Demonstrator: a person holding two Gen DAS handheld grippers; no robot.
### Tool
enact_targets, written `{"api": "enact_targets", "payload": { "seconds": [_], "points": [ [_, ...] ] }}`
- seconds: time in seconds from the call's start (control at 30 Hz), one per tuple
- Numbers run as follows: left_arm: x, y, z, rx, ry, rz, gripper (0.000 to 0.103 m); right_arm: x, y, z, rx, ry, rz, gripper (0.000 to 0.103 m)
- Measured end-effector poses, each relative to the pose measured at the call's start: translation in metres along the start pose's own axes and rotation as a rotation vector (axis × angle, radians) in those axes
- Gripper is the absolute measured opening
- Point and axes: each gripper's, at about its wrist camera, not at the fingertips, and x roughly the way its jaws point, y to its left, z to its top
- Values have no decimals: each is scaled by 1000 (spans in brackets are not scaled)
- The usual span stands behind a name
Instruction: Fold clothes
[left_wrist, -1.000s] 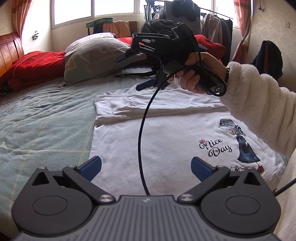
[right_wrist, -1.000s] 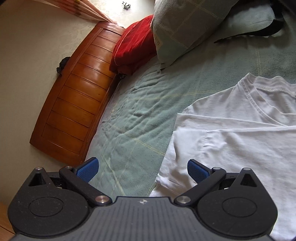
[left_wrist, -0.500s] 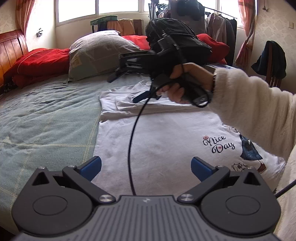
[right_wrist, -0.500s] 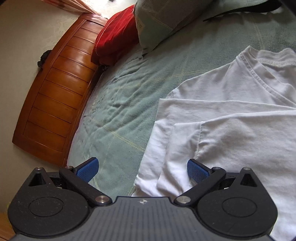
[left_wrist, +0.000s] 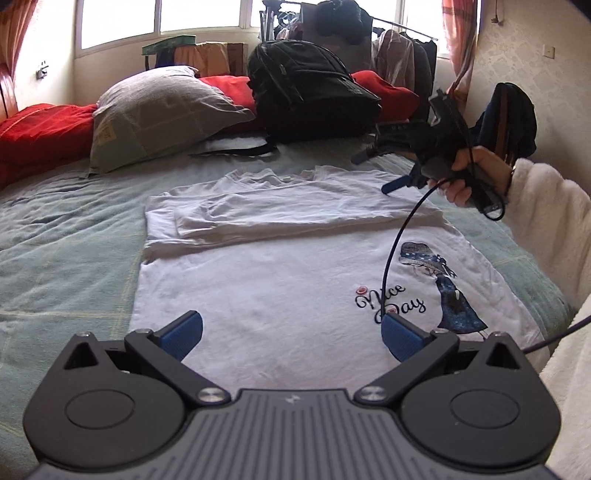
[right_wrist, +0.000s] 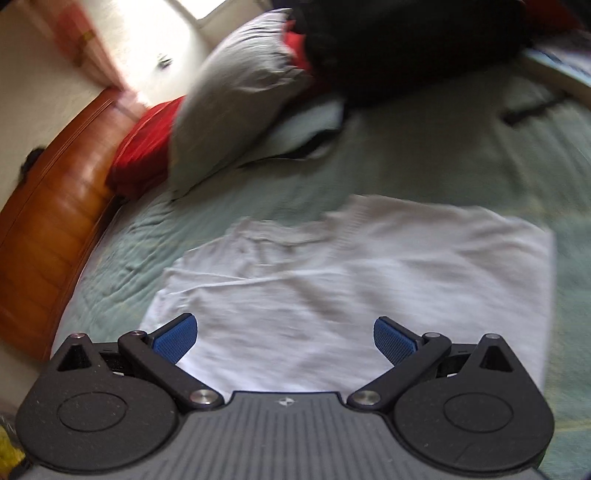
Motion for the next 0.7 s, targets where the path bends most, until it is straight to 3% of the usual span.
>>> {"api": "enact_targets", "payload": {
  "seconds": [0.2, 0.3, 0.4, 0.57, 0.7],
  "points": [
    [1, -6, -2, 13, 19, 11, 102, -11, -41, 3, 32, -149, -41, 103],
    [4, -4, -1, 7, 22, 14, 102, -32, -28, -3, -13, -150, -53, 103],
    [12, -6, 2, 14, 31, 7, 102, -43, -24, -21, -41, -93, 29, 103],
    [21, -10, 0, 27, 49, -9, 102, -47, -40, -59, -25, -44, 15, 103],
    [22, -11, 0, 30, 56, -5, 102, -69, -34, -63, -37, -93, -14, 103]
  ]
}}
